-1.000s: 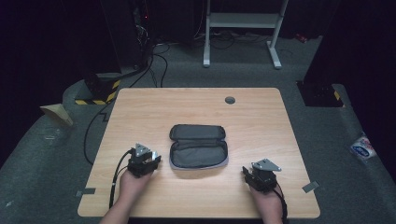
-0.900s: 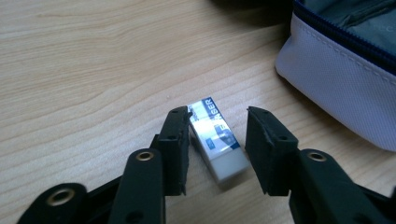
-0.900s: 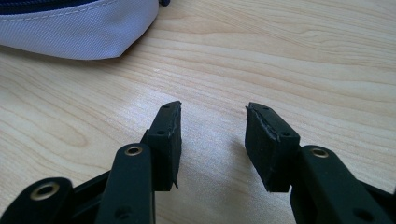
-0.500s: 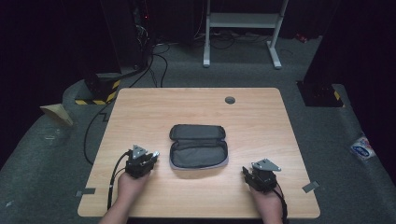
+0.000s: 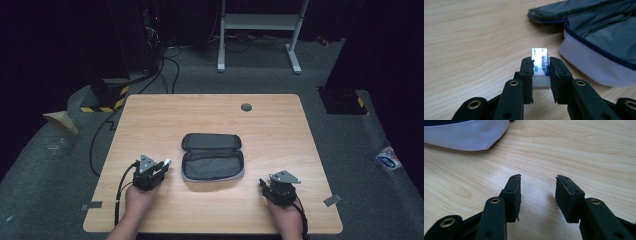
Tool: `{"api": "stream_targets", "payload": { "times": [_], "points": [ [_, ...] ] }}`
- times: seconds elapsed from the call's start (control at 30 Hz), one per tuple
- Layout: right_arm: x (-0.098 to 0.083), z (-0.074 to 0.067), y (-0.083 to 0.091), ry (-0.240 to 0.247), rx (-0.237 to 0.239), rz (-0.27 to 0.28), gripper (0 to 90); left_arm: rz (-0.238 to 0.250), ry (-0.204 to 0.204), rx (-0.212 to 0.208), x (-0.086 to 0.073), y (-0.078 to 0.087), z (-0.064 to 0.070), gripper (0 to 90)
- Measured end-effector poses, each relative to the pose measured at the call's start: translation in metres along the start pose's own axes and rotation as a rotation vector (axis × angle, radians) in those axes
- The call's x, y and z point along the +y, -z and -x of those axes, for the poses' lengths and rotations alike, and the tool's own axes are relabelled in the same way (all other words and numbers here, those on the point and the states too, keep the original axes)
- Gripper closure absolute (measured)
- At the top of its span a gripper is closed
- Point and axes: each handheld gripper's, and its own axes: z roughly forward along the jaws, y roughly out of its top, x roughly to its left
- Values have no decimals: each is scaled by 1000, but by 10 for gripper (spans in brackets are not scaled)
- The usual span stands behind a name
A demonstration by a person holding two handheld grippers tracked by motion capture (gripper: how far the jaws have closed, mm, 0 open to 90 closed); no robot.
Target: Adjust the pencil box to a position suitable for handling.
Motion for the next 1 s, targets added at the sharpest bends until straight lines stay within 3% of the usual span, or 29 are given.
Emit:
{"api": "stream_targets", "payload": {
  "times": [0.33, 0.5, 0.73, 0.8, 1.0],
  "points": [
    [0, 0, 0, 10, -5, 1, 533, 62, -43, -43, 14, 13, 16, 732],
    [0, 0, 1, 16, -3, 7, 503, 76, -42, -61, 23, 16, 21, 731],
    [4, 7, 5, 20, 4, -3, 467, 76, -48, -83, 32, 13, 31, 731],
    [2, 13, 8, 49, -14, -19, 457, 72, -56, -90, 36, 8, 37, 731],
    [-3, 20, 8, 33, -15, -20, 443, 72, -65, -104, 47, 2, 52, 731]
  ]
}}
